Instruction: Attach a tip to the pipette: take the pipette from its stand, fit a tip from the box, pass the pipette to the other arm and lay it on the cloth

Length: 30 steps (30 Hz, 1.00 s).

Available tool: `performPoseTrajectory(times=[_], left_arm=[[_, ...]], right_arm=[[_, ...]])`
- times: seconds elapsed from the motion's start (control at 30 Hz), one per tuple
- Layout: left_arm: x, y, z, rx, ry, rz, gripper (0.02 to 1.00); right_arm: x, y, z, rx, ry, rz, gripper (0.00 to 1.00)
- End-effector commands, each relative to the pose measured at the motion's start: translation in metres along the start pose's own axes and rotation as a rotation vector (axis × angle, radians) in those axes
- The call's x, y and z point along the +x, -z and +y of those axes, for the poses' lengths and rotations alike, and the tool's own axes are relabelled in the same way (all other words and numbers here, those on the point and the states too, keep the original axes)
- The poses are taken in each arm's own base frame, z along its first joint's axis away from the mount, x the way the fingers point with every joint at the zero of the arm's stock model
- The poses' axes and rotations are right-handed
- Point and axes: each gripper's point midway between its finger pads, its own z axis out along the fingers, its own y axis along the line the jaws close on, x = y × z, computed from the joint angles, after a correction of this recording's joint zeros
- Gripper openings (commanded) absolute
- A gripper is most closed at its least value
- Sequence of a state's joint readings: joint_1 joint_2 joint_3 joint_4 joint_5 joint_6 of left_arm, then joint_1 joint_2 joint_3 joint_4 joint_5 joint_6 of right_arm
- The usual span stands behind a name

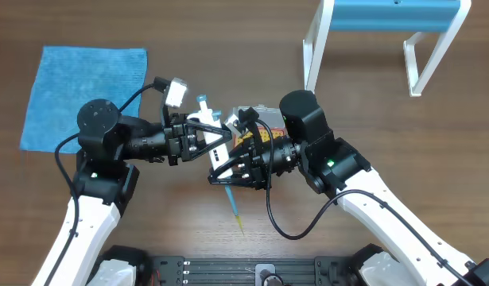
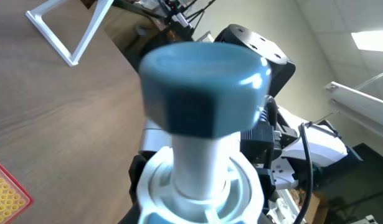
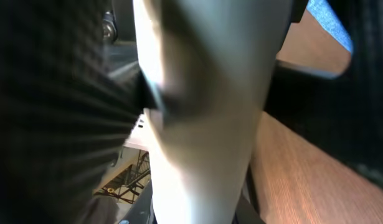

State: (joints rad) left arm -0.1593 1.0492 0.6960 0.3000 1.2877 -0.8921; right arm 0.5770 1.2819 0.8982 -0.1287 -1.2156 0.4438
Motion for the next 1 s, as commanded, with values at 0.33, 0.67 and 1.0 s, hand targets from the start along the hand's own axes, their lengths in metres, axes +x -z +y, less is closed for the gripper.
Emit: performPoseTrajectory(times=[0.33,0.67,1.0], left_arm=[[-0.014,0.019,0.034,-0.051,0.144,-0.035,0.027],[0.061,0.18,0.201,-1.119,0.509,-0.237,0.029],[-0.104,0.334,0.137,-1.68,0.281,0.071,0.029]], right_arm=[[-0.02,0.045,-0.006,-0.019,0.028,-0.085,0.676],[0.042,0.166,-0.139,0.926,-0.473,-0.223,0.687],[0.042,0.197,-0.122,1.098,-0.553,-0.382,0.693]])
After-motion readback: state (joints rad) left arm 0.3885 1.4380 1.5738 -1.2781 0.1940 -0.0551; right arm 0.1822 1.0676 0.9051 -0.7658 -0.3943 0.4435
